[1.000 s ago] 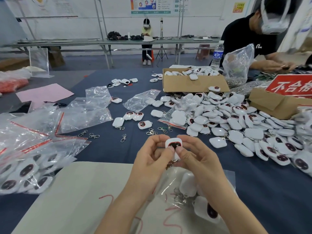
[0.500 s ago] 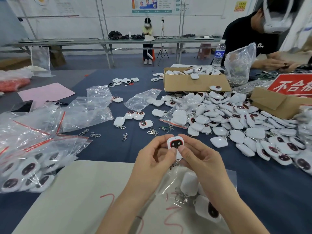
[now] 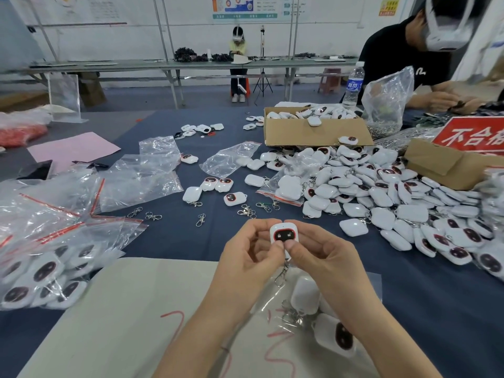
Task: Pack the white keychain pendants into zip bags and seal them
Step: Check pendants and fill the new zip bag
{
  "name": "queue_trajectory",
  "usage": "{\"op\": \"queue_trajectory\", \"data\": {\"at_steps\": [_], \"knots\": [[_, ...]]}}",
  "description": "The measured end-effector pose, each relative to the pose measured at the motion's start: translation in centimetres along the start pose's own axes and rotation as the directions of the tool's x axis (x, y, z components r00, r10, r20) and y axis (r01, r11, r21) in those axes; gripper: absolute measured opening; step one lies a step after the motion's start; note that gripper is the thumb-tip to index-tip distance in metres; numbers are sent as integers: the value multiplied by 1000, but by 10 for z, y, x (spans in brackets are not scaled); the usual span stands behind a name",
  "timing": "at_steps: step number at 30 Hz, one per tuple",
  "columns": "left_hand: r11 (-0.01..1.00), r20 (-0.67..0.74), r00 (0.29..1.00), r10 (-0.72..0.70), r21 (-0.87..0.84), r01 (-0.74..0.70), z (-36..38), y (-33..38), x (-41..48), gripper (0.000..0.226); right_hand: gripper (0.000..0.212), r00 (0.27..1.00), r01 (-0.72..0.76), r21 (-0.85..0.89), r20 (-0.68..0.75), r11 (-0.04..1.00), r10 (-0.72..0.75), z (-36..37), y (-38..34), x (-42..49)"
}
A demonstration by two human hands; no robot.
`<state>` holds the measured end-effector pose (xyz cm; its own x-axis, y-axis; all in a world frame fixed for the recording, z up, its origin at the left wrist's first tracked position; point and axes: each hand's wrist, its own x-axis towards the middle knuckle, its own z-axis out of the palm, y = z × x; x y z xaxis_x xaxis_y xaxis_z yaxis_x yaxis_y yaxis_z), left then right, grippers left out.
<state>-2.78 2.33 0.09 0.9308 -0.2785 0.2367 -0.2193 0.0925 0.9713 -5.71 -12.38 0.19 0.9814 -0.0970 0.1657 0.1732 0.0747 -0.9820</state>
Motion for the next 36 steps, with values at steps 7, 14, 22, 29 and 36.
{"op": "queue_trajectory", "data": {"at_steps": [7,14,22,29,36], "knots": [[1000,-16,1000,14,18,-14,1,2,-1,21,34,1000,19,28,0,999,-19,2,-2,-1],[999,-58,998,22,47,-19,3,0,1,23,41,1000,-1,54,11,999,0,4,-3,-1],[999,-109,994,2,34,2,5,-3,1,18,33,997,-63,74,-31,995,65,4,0,2],[999,-103,995,6,35,-2,5,-2,0,19,29,997,-71,45,-36,996,73,5,1,1],[999,-104,995,7,37,-3,6,0,-1,20,31,997,-58,12,-59,998,59,5,3,1]]}}
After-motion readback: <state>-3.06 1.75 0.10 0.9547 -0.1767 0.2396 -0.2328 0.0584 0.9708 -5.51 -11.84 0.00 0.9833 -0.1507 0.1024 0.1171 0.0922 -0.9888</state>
